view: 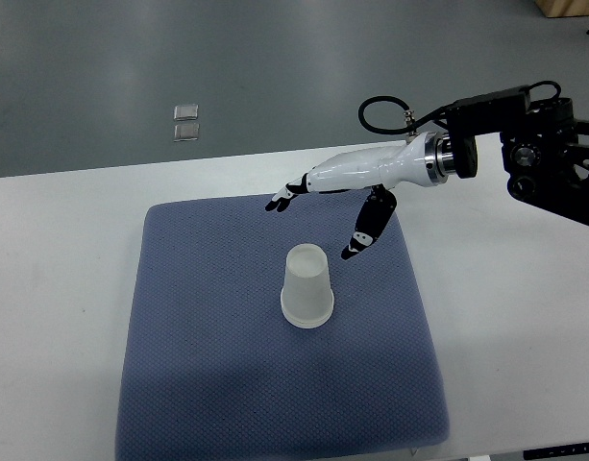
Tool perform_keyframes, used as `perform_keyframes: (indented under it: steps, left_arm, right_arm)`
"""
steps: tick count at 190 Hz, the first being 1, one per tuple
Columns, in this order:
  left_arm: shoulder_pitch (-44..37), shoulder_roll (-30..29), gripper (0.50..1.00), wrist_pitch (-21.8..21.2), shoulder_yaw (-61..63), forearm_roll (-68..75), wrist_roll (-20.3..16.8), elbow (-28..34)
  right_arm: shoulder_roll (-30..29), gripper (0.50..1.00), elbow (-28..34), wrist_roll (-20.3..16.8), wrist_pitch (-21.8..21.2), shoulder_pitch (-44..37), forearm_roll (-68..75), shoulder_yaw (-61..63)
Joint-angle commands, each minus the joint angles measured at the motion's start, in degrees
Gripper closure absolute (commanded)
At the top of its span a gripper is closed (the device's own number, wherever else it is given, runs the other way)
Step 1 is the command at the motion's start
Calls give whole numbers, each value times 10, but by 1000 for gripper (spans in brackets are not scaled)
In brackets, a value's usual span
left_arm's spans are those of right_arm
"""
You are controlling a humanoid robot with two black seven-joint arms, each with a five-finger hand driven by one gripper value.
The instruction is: Stack paper cups
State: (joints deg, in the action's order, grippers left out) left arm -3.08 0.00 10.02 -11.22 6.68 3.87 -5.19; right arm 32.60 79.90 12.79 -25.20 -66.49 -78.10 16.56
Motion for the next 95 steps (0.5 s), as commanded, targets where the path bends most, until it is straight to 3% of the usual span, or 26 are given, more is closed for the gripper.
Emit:
perform_keyframes:
  steps: [1, 37, 71, 95]
  left_arm:
    - [0, 0, 500, 0, 1, 0, 0, 0]
    - [0, 0, 500, 0, 1, 0, 0, 0]
    - [0, 0, 500, 0, 0, 0, 0, 0]
    - [0, 0, 500, 0, 1, 0, 0, 0]
  right_arm:
    - [-3, 587, -39, 1, 16, 25, 83, 3]
    - [-20, 587, -120, -8, 17, 58, 298, 3]
    - [-55, 587, -200, -105, 38, 89, 512, 6]
    - [-76, 587, -240, -126, 77, 108, 639, 21]
